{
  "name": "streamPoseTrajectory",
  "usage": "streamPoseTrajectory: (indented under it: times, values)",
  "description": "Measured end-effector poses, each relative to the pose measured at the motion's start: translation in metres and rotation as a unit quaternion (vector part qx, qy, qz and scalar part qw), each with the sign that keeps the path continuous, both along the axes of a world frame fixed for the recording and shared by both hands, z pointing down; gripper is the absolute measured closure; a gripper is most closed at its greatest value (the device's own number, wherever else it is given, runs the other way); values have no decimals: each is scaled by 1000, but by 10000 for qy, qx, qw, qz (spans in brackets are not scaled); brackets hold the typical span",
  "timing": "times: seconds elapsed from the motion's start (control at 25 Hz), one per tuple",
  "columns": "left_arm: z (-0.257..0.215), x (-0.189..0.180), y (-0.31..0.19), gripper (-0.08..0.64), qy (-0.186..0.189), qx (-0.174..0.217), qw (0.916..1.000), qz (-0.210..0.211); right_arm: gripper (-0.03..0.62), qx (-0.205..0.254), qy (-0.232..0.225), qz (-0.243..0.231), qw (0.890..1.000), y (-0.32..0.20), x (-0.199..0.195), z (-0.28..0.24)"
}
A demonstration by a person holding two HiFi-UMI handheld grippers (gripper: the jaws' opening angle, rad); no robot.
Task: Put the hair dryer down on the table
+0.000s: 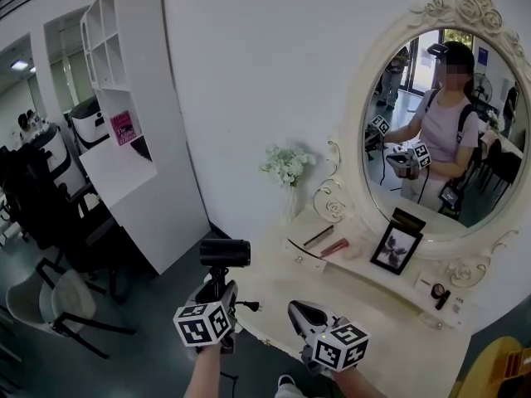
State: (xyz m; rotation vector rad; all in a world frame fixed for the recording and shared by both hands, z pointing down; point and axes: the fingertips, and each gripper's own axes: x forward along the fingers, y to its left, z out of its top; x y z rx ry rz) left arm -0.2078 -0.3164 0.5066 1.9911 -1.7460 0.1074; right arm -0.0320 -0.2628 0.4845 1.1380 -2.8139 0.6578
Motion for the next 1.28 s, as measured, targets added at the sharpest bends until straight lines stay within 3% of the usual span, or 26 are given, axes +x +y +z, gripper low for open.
streamPoseTrajectory:
  times: [0.44,0.8,1.28]
  values:
    - [41,26,-54,319,-220,-423,9983,333,589,-73,-10,247,9997,-20,19,4]
    - [91,25,-78,319,-146,-992,9949,119,591,-62,1,344,9994,-30,28,3]
    - [129,36,-93,319,-208,-1482,9886,191,591,-77,6,413,9991,-31,37,6]
